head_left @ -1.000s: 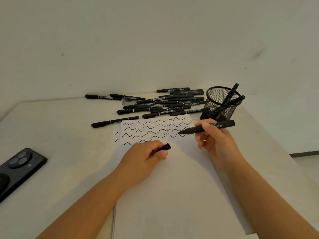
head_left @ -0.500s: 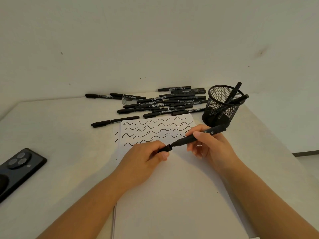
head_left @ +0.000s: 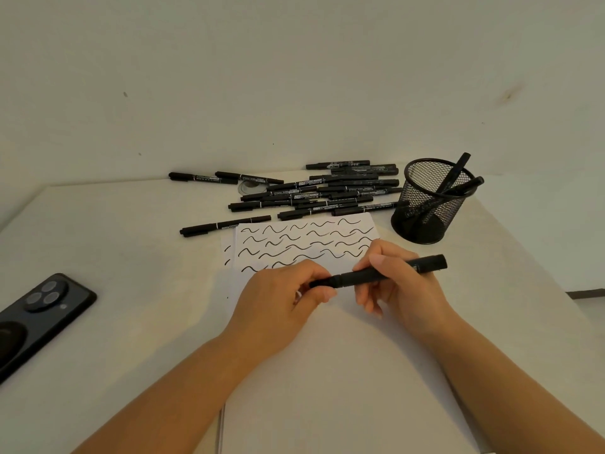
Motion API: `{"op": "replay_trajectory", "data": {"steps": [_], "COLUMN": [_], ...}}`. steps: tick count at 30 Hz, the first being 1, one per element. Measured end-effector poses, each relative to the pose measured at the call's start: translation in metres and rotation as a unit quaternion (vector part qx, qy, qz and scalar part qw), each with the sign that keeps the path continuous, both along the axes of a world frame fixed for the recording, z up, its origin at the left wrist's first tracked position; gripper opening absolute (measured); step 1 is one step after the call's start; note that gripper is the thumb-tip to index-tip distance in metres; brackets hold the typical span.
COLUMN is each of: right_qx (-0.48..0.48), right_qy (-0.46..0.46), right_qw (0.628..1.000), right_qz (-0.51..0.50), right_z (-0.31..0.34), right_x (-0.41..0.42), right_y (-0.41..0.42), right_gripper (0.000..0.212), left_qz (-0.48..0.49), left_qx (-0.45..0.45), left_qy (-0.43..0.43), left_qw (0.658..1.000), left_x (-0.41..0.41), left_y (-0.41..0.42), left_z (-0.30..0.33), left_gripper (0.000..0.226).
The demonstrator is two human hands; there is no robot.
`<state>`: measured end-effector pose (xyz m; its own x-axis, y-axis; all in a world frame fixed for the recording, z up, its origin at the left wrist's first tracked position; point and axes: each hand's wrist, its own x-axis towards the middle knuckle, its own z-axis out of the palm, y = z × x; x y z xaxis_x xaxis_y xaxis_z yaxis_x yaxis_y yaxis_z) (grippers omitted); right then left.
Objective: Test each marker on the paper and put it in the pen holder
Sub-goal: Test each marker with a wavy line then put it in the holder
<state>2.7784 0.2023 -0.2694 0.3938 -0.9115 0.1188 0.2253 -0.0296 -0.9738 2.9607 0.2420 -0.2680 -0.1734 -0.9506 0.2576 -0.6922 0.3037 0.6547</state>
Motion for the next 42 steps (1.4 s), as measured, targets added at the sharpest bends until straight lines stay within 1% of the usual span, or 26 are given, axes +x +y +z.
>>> {"op": "replay_trajectory", "data": {"steps": [3,5,8,11,14,17,19,21,24,27,30,33,35,36,38,40,42], "right_qx": [0.006,0.002,-0.008,-0.006,-0.011,-0.026,-0.035,-0.049,-0.071,-0.079,-0.062,-0.036,-0.025,-0.032,-0.071,-0.127,-0.160], "right_qy": [-0.020,-0.018,-0.022,-0.042,-0.037,-0.031,-0.026,-0.017,-0.010,0.000,0.016,-0.010,-0.022,-0.004,0.090,0.200,0.276], "right_qw": [1.000,0.999,0.997,0.997,0.997,0.998,0.998,0.998,0.997,0.997,0.998,0.998,0.996,0.995,0.987,0.967,0.946], "right_qz": [-0.023,-0.051,-0.073,-0.067,-0.063,-0.058,-0.050,-0.043,-0.034,-0.021,-0.023,-0.055,-0.085,-0.099,-0.110,-0.090,-0.060], "right_z": [-0.001,-0.002,-0.002,-0.002,-0.002,-0.002,-0.003,-0.003,-0.003,-0.001,0.003,0.006,0.006,0.007,0.009,0.009,0.010], "right_x": [0.005,0.007,0.010,0.012,0.012,0.012,0.011,0.011,0.011,0.008,0.003,-0.003,-0.009,-0.011,-0.015,-0.015,-0.012], "right_y": [0.001,0.003,0.005,0.007,0.008,0.009,0.011,0.012,0.012,0.009,0.003,-0.005,-0.012,-0.014,-0.017,-0.017,-0.014], "right_gripper": [0.027,0.028,0.030,0.031,0.031,0.030,0.029,0.030,0.029,0.026,0.024,0.019,0.021,0.021,0.017,0.024,0.030], "left_qz": [0.001,-0.011,-0.023,-0.033,-0.043,-0.062,-0.077,-0.093,-0.114,-0.113,-0.086,-0.027,0.027,0.051,0.088,0.104,0.101], "left_qx": [-0.052,-0.091,-0.137,-0.153,-0.113,-0.011,0.057,0.111,0.150,0.157,0.125,0.076,0.047,0.038,0.025,0.006,-0.009], "left_qy": [-0.016,-0.040,-0.089,-0.103,-0.078,0.001,0.066,0.113,0.135,0.153,0.162,0.159,0.160,0.167,0.178,0.168,0.155], "left_qw": [0.999,0.995,0.986,0.982,0.990,0.998,0.993,0.983,0.973,0.969,0.975,0.984,0.986,0.984,0.980,0.980,0.983], "left_x": [-0.005,-0.009,-0.011,-0.011,-0.011,-0.010,-0.009,-0.007,-0.004,-0.004,-0.007,0.000,0.008,0.012,0.017,0.019,0.018], "left_y": [0.003,0.005,0.008,0.009,0.009,0.009,0.008,0.009,0.008,0.008,0.006,0.000,-0.004,-0.006,-0.009,-0.012,-0.013], "left_z": [0.006,0.010,0.014,0.016,0.016,0.014,0.014,0.014,0.014,0.014,0.015,0.015,0.015,0.014,0.014,0.014,0.016], "left_gripper": [0.021,0.029,0.033,0.033,0.032,0.024,0.020,0.019,0.020,0.022,0.016,0.017,0.019,0.020,0.021,0.022,0.021]}}
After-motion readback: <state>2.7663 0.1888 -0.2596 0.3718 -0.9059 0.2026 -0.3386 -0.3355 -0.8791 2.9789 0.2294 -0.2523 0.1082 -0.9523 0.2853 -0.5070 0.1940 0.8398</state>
